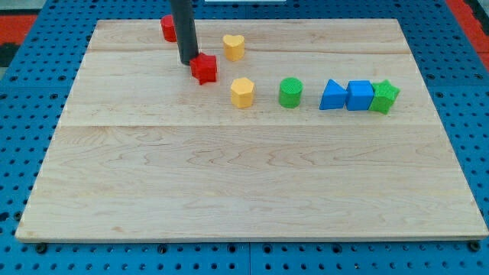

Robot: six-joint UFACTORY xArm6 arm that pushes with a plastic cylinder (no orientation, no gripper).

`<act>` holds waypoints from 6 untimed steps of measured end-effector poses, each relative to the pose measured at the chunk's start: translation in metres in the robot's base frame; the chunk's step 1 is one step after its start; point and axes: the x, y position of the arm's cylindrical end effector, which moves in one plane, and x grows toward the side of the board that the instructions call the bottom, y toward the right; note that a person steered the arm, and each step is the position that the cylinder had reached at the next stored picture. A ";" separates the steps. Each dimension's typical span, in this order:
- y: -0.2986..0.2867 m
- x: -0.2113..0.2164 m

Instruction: Move the red star slightly left

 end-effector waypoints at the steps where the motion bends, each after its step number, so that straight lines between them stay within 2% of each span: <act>1: -0.001 0.008; 2: 0.003 -0.022; 3: 0.056 -0.034; 4: 0.097 -0.001; 6: 0.024 0.008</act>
